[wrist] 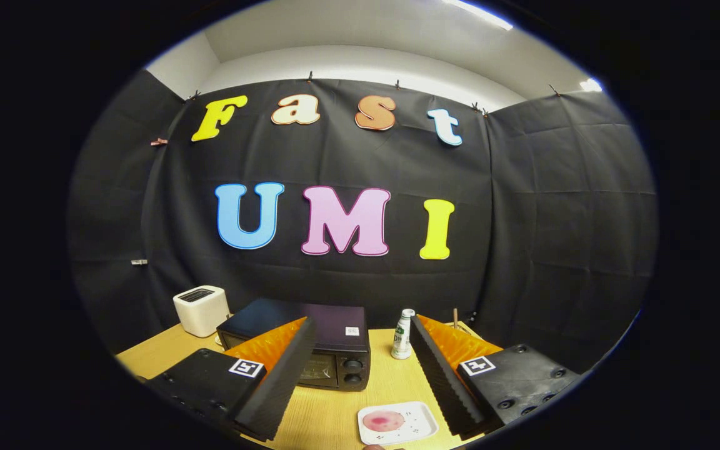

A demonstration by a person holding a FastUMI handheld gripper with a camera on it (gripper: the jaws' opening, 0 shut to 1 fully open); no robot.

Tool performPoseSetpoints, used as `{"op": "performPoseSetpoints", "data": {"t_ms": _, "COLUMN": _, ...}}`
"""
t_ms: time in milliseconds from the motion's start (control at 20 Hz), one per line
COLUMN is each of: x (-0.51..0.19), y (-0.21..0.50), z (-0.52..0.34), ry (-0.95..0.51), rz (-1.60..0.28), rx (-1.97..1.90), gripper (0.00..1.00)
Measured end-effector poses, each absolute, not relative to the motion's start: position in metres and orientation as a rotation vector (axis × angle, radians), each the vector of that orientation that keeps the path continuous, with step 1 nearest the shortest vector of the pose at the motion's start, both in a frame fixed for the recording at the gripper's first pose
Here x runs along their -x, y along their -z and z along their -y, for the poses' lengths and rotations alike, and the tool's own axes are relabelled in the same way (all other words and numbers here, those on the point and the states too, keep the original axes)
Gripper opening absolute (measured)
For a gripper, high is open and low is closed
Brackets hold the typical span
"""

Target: Open the toaster oven, put the food inside, and close the toaster oven door.

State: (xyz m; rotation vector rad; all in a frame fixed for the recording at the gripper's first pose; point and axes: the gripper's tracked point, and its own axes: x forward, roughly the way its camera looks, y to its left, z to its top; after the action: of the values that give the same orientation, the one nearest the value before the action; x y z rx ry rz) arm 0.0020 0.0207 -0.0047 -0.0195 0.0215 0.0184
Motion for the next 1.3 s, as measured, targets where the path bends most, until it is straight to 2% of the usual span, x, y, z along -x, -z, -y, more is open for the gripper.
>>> {"op": "performPoseSetpoints", "data": {"t_ms": 400, "x": -0.02, "y": 0.007, "z": -0.033, "ry": -0.028, "rz": -0.023, "rx": 0.011, "gripper": 0.98}}
{"op": "performPoseSetpoints", "data": {"t_ms": 750, "x": -0.055, "y": 0.031, "z": -0.078, "ry": -0.071, "rz": -0.074, "rx": -0.004, "gripper": 0.98}}
{"op": "performPoseSetpoints", "data": {"t_ms": 1300, "x": -0.118, "y": 0.107, "z": -0.153, "ry": -0.108, "rz": -0.231, "rx": -0.004, "gripper": 0.98}}
